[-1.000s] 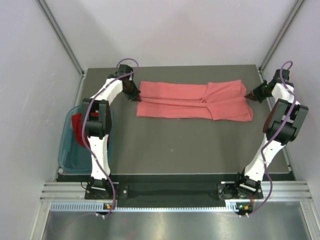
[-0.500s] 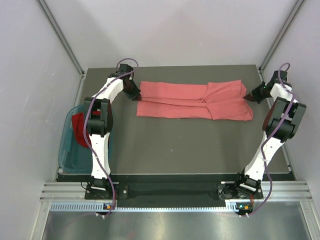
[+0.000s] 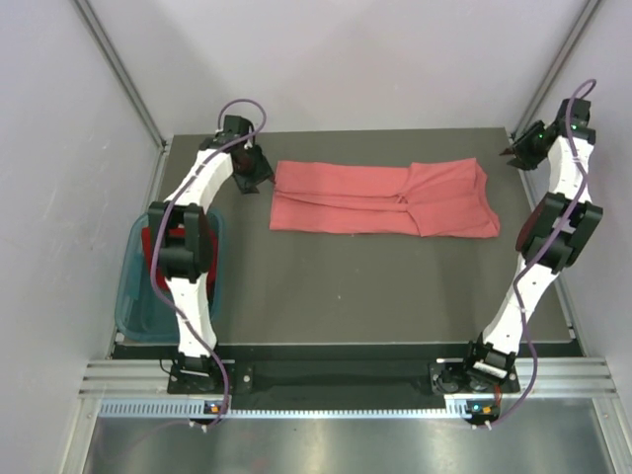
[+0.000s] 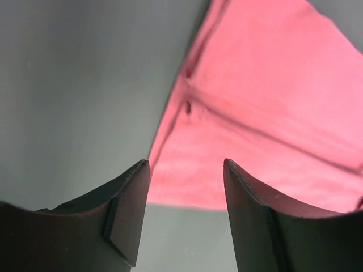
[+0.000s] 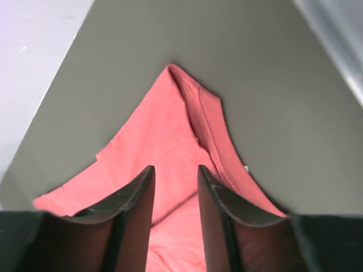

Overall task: Fold and stack the t-shirts
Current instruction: Fold the tshirt

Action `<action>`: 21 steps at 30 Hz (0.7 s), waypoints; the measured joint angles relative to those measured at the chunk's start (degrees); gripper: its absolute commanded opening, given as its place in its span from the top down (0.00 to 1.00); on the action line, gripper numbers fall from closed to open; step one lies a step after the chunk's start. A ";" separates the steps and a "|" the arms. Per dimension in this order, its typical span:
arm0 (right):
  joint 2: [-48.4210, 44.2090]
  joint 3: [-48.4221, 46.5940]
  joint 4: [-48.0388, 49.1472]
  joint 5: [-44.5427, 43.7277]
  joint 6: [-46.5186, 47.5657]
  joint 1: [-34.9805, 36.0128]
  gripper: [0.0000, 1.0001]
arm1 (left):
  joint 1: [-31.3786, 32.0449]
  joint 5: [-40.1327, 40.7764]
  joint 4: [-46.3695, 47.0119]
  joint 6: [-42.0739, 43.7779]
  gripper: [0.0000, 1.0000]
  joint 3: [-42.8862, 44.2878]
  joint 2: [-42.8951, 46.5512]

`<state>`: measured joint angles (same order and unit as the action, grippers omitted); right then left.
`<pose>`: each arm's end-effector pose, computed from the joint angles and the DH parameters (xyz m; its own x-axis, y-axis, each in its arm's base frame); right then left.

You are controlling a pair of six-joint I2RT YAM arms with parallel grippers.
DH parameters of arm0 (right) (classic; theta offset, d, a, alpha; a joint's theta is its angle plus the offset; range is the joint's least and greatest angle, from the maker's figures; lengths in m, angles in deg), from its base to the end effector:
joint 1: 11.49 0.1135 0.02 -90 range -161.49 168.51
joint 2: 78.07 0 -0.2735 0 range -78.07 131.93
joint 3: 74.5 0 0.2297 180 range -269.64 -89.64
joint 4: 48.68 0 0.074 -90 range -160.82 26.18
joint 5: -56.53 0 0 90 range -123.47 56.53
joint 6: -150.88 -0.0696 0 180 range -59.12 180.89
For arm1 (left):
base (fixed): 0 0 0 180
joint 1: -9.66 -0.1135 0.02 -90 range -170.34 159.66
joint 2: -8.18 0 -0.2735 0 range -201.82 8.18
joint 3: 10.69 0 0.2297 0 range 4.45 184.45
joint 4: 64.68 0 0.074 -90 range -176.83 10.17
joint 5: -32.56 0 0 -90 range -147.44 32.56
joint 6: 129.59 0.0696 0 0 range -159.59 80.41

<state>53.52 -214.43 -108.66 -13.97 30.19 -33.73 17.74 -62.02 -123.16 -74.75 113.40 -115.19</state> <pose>0.4859 -0.1736 0.2419 -0.5399 0.7406 -0.4001 0.5124 0.6663 0.5418 0.4711 -0.0725 0.2235 -0.7896 -0.4677 -0.3972 -0.3332 0.8704 -0.3624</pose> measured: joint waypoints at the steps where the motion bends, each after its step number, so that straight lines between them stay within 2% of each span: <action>1: -1.11 -0.63 -0.74 -1.16 1.33 0.02 0.60 | 0.13 -0.15 -0.26 0.50 0.41 -1.75 2.21; 4: -6.82 5.25 -2.27 -3.08 3.93 0.98 0.55 | 1.01 -1.18 0.22 1.92 0.43 -7.17 8.46; 9: -21.42 29.42 1.46 -1.03 5.20 7.23 0.52 | 4.07 -7.08 2.91 4.39 0.47 -15.85 14.27; 13: -28.87 46.84 7.10 4.13 3.30 13.29 0.51 | 6.14 -11.19 3.23 5.79 0.52 -20.76 13.51; 17: -31.61 60.43 16.52 8.09 -1.81 15.39 0.52 | 6.49 -14.14 2.56 6.91 0.53 -20.83 10.49; 21: -32.24 68.70 23.41 8.63 -7.48 16.22 0.55 | 6.45 -15.76 2.56 7.43 0.53 -20.81 9.18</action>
<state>21.29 -145.73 -85.25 -5.33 22.71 -17.51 24.19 -77.77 -120.60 -67.31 92.59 -106.01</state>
